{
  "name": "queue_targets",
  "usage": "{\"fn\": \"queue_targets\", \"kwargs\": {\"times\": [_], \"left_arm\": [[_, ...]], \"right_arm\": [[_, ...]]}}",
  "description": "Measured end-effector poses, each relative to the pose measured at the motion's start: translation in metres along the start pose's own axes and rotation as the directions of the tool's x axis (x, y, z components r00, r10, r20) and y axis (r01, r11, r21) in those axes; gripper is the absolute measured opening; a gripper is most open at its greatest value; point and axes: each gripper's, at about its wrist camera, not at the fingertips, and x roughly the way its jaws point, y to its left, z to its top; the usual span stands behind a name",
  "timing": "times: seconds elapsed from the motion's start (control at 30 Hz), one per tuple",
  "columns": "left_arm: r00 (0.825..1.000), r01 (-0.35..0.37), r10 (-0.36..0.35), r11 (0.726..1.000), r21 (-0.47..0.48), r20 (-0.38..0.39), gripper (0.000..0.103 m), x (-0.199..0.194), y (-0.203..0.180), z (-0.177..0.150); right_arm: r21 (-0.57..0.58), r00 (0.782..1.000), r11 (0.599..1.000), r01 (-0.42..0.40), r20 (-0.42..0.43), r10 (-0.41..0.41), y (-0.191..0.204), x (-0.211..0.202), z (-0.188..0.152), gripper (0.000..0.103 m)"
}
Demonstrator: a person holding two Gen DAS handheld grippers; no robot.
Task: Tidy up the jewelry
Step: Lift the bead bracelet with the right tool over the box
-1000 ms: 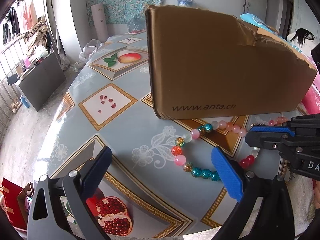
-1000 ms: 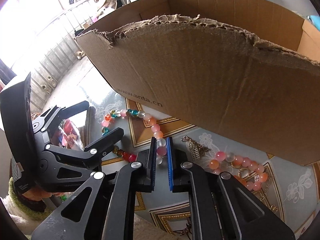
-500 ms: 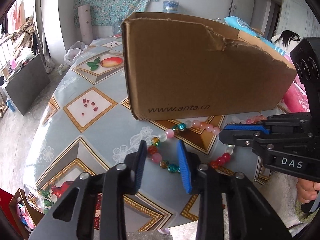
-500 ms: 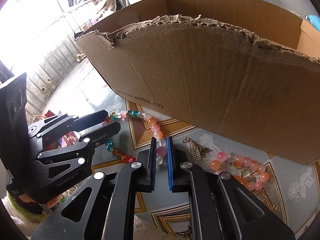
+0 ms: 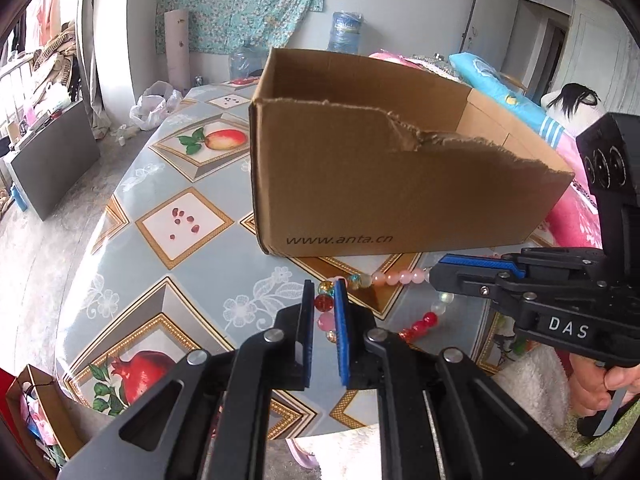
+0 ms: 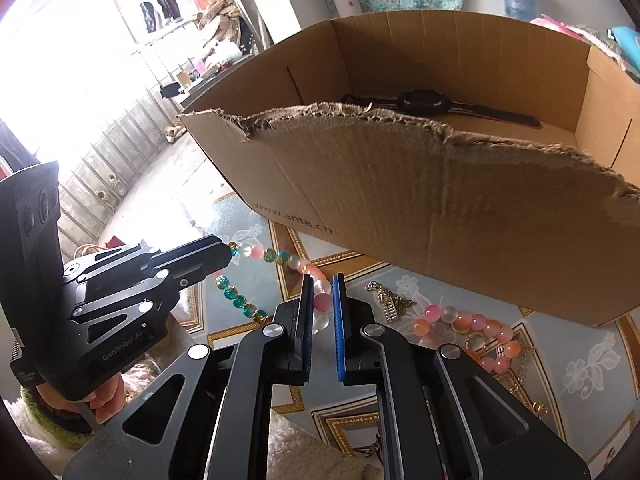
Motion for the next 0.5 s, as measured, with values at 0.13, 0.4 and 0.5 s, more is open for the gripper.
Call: {"fn": "queue_targets", "kwargs": {"times": [0.13,0.4,0.5], "left_arm": [[1.0,0.008,-0.008,1.0,0.005,0.021,0.009,-0.02,-0.005,0.005],[0.992,0.047,-0.053,0.998,0.053,0.116,0.009,-0.073,-0.027,0.026],[0.982,0.063,-0.078,0.994,0.089,0.175,0.009,-0.093,-0.034,0.052]], "right_arm": [[0.009,0.999,0.999,-0.031,0.022,0.03,-0.004,-0.017,-0.003,0.007],[-0.045,0.991,0.996,-0.074,0.107,0.078,0.003,-0.065,0.003,0.007],[-0.1,0.982,0.992,-0.081,0.165,0.097,0.011,-0.091,0.021,0.007]]}}
